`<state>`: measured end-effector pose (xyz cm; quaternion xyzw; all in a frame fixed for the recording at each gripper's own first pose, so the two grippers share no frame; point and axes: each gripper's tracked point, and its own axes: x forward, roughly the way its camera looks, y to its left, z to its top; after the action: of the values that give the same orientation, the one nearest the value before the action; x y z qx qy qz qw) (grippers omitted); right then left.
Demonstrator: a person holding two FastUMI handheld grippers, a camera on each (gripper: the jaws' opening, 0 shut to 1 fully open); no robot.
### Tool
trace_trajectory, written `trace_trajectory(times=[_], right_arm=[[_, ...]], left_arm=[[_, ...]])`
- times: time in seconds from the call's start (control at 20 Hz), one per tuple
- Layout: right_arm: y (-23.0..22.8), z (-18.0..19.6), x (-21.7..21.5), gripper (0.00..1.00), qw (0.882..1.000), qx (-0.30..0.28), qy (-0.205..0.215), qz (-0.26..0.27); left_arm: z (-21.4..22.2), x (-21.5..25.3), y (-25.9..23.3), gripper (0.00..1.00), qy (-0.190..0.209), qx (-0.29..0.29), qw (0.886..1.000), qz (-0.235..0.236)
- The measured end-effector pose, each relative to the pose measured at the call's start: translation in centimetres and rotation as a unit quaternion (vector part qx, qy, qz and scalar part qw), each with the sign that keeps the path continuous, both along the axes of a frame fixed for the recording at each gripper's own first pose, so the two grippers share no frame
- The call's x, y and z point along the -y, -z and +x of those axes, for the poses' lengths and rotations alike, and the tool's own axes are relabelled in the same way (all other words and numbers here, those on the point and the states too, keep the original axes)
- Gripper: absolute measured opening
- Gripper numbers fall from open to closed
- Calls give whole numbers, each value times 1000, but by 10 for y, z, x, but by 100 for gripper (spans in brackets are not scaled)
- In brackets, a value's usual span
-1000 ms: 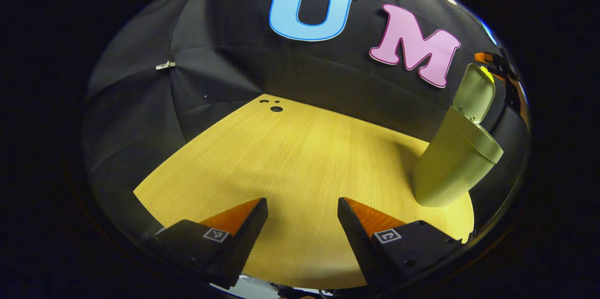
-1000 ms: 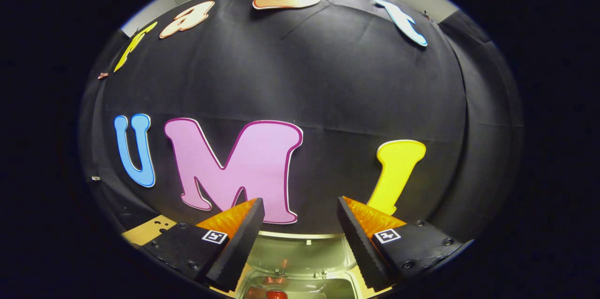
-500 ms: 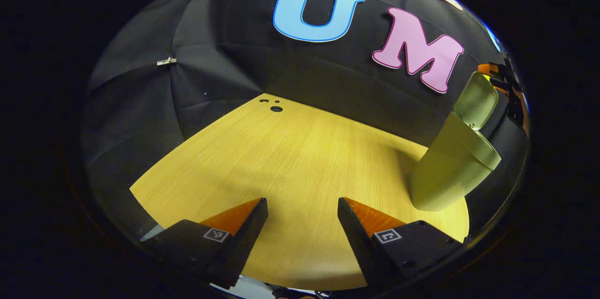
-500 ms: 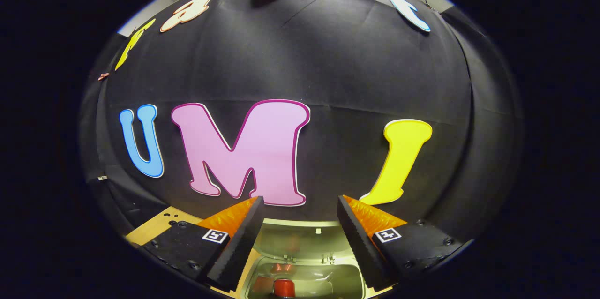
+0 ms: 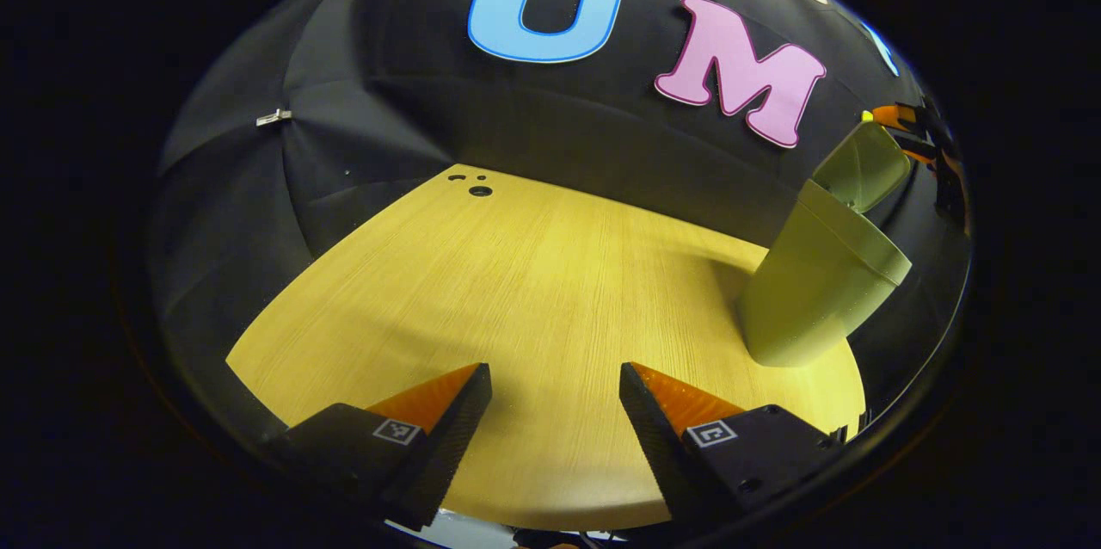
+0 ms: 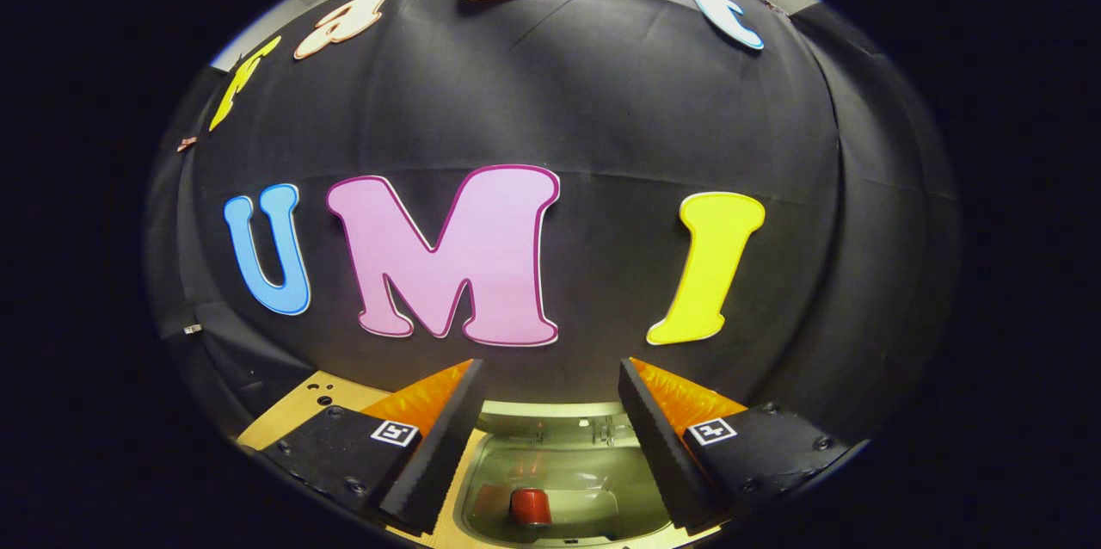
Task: Press the lid of the desktop garbage bin to open it, pick up the crumpled paper on the desktop and throw it into the bin, then pick up the pop can on the desktop and drop it into the bin, and finally close the garbage bin lid.
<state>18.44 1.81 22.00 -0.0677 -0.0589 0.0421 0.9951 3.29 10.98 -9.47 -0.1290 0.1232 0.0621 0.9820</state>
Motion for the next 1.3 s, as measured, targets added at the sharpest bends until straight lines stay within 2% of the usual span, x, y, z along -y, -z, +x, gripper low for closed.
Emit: trace_trajectory(times=[1.05, 1.3], right_arm=[[147, -34, 31, 98, 994, -100, 33, 0], [160, -37, 34, 98, 993, -111, 37, 6]], left_arm=[[-22, 23, 13, 96, 39, -15, 998, 44], [-25, 21, 11, 96, 42, -13, 998, 51]])
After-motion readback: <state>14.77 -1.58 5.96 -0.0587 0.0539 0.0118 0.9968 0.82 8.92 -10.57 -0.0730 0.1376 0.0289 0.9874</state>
